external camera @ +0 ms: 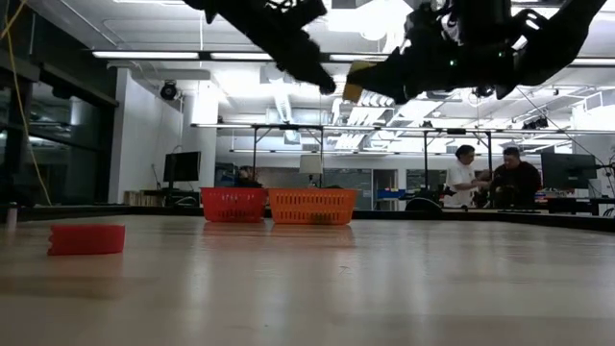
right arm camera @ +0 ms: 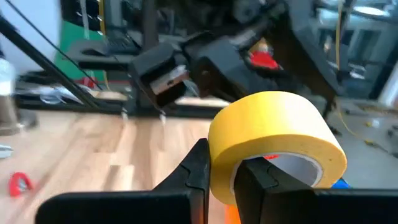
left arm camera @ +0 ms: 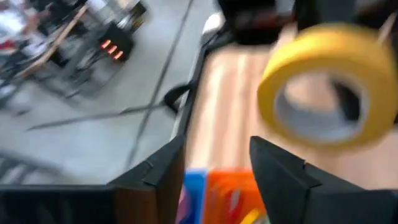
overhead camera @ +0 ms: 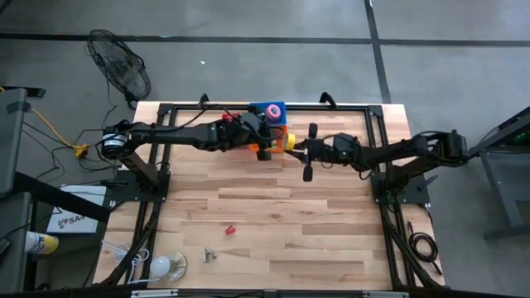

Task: Pick and place Stapler, Stapler remover, tape
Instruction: Put the yellow tape into the blue bin

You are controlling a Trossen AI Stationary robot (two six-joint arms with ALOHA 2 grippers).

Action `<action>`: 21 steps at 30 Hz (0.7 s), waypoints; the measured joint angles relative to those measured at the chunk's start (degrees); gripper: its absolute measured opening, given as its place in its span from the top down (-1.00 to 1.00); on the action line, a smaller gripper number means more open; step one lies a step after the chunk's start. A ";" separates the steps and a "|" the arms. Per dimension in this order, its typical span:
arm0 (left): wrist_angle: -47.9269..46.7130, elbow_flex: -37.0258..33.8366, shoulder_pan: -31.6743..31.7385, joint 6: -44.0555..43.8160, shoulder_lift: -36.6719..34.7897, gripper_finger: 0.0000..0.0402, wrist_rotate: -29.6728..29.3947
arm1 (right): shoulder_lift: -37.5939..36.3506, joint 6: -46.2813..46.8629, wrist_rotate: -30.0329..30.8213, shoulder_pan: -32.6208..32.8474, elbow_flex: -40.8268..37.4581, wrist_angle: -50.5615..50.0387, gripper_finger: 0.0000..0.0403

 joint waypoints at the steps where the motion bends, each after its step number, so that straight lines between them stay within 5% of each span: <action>1: -1.17 0.00 0.00 0.89 -0.06 0.09 -2.58 | 0.00 0.21 0.04 -0.62 0.04 -0.89 0.84; 4: -3.88 0.00 -0.04 1.46 -0.26 -0.02 -10.55 | 0.00 1.38 -0.74 -2.72 2.74 -7.91 0.84; 7: -6.46 0.00 1.12 0.97 -0.77 -0.07 -12.18 | 0.00 1.16 -2.11 -4.75 7.52 -18.54 0.84; 12: -9.85 -0.01 4.97 -1.79 -2.35 -0.07 -8.13 | 0.16 -1.15 -2.24 -7.58 16.44 -36.11 0.84; 21: -15.56 0.04 14.41 -8.28 -6.66 -0.07 8.79 | 4.66 -5.06 -4.45 -11.94 27.66 -50.37 0.84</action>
